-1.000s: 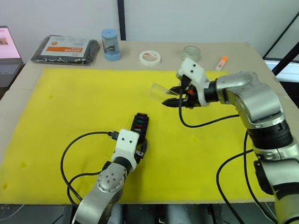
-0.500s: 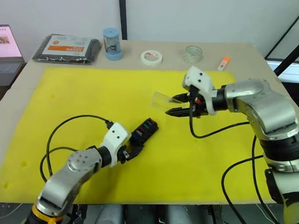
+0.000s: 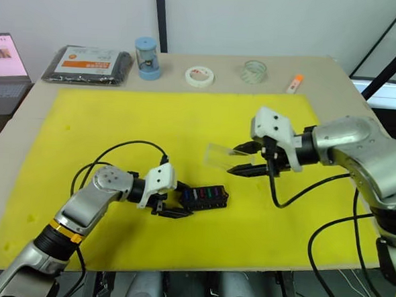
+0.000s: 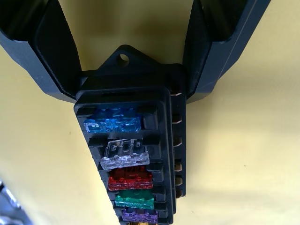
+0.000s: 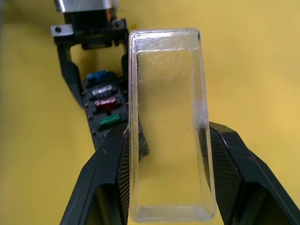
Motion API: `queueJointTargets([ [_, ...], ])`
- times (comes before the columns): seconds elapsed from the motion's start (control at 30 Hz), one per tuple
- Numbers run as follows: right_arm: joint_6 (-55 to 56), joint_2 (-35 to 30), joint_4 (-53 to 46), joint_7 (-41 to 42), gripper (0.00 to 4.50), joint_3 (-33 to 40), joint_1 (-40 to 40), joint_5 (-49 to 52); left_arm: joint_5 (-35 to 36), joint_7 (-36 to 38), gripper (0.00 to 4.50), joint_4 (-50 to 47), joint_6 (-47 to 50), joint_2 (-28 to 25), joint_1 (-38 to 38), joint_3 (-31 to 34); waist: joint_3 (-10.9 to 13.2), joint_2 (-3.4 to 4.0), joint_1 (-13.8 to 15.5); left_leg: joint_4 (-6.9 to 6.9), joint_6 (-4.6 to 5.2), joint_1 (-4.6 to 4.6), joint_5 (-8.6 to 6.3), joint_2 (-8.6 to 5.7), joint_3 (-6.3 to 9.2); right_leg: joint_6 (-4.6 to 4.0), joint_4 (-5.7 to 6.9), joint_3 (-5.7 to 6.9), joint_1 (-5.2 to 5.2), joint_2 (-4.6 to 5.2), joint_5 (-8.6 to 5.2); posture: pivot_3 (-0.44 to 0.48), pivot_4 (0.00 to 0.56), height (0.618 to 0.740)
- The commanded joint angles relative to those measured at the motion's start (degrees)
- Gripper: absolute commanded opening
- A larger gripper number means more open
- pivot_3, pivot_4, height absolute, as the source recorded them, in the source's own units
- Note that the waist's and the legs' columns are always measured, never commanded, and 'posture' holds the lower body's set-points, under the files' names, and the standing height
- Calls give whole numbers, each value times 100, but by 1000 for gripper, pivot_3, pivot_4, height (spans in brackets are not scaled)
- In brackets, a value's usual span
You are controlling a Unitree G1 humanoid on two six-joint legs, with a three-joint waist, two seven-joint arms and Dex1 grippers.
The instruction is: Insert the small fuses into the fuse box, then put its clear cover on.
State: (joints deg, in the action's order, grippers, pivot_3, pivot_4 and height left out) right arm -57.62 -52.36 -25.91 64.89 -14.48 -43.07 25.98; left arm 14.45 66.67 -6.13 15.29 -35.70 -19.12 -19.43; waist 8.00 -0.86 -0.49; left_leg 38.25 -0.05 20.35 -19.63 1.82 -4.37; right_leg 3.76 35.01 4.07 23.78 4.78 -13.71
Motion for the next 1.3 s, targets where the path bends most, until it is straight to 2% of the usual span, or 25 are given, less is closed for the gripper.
queueJointTargets([
  [0.03,-13,28,-426,-185,1875,-146,29,-34,-196,51,2789,262,-439,75,-157,15,0,0,0,0,0,-1,0,0,0,0,0,0,0,0,0,0,150,740],
  [0.3,-202,267,-680,-552,1875,-717,74,-131,-406,-23,2789,707,-766,283,-290,76,0,0,26,5,0,0,0,-1,2,0,2,0,-2,1,0,0,150,740],
  [0.47,-188,369,-592,-651,1875,-887,19,-183,-395,-41,4462,709,-805,281,-231,94,-1,-1,14,5,0,-1,0,0,3,0,2,0,-2,1,0,0,150,740],
  [0.87,-243,463,-538,-705,1875,-961,15,-216,-350,-414,4462,346,-747,465,221,115,-1,-1,26,5,0,-2,0,0,3,1,3,0,-5,1,0,0,150,740],
  [0.97,-259,492,-562,-719,1875,-1036,23,-235,-258,-325,3879,201,-714,491,318,80,-1,-1,22,5,0,-2,0,0,3,1,3,0,-6,1,0,0,150,740],
  [1.07,-246,511,-517,-733,1875,-1126,-18,-294,-235,-240,2856,163,-720,485,321,76,-1,-1,22,5,0,-1,0,0,4,0,3,0,-5,1,0,0,150,740],
  [1.1,-243,515,-501,-730,1875,-1145,-37,-308,-236,-214,2748,159,-721,478,315,75,-1,-1,20,5,0,-2,0,0,4,0,3,0,-5,1,0,0,150,740],
  [1.3,-131,549,-427,-668,1875,-1388,-169,-472,-287,-133,2754,285,-781,448,207,110,-1,-1,7,4,0,-1,0,0,4,1,3,0,-5,-1,0,0,150,740],
])
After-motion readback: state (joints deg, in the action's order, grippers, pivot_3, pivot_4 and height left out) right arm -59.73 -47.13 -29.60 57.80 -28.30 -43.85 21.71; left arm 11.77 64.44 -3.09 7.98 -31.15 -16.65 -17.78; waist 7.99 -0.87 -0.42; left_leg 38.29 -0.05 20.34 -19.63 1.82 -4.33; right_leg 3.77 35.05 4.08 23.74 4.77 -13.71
